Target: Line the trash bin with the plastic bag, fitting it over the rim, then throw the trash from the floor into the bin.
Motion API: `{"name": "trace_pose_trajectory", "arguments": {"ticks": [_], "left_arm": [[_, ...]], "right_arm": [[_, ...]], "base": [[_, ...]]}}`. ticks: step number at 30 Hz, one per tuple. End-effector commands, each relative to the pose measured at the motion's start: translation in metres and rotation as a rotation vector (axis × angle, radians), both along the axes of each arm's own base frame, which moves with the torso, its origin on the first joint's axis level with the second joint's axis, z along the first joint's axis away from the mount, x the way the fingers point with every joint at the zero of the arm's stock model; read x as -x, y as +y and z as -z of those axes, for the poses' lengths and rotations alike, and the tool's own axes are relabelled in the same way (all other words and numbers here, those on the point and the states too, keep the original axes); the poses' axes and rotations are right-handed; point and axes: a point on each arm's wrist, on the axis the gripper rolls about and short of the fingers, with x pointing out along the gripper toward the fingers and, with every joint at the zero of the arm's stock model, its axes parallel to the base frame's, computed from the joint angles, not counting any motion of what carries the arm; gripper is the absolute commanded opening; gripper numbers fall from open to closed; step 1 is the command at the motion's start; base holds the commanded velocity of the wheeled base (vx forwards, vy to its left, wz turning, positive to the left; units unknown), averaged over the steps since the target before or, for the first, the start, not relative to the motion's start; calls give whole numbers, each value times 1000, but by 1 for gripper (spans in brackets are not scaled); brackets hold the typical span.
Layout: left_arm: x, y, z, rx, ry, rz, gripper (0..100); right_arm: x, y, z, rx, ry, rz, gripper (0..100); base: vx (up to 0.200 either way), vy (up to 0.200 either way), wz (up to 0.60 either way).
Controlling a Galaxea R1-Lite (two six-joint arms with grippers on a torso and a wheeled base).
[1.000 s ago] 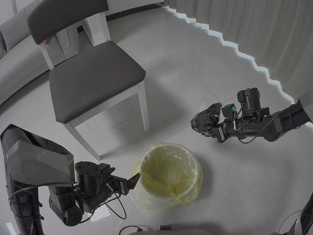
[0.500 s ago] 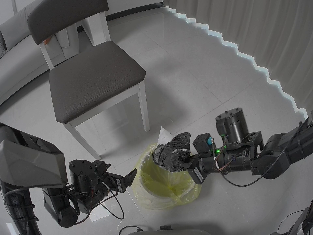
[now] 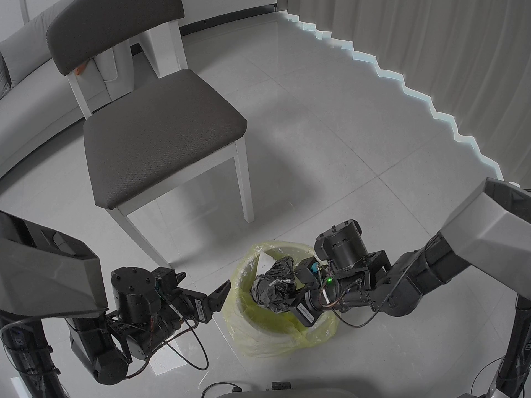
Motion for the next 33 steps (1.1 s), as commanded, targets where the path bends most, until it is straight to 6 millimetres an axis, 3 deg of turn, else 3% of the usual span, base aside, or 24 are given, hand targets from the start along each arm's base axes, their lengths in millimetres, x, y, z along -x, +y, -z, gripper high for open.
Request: {"name": "trace_pose_trajectory", "arguments": {"ticks": [1, 8, 16, 27, 33], "left_arm": [[1, -1, -4, 11, -20, 2, 100], [0, 0, -2, 9, -14, -1, 100], [0, 0, 2, 3, 0, -2, 100], [0, -1, 5, -2, 8, 1, 100], [0, -1, 5, -1, 7, 1, 100]], "right_arm": [[-22, -8, 29, 33, 42, 50, 0], [-52, -25, 27, 5, 17, 122, 0], [-64, -28, 18, -19, -17, 141, 0], [-10, 0, 47, 74, 78, 9, 0], [2, 9, 66, 101, 103, -27, 0]], "base": [[0, 0, 0], [0, 0, 0], [0, 0, 0], [0, 0, 0], [0, 0, 0]]}}
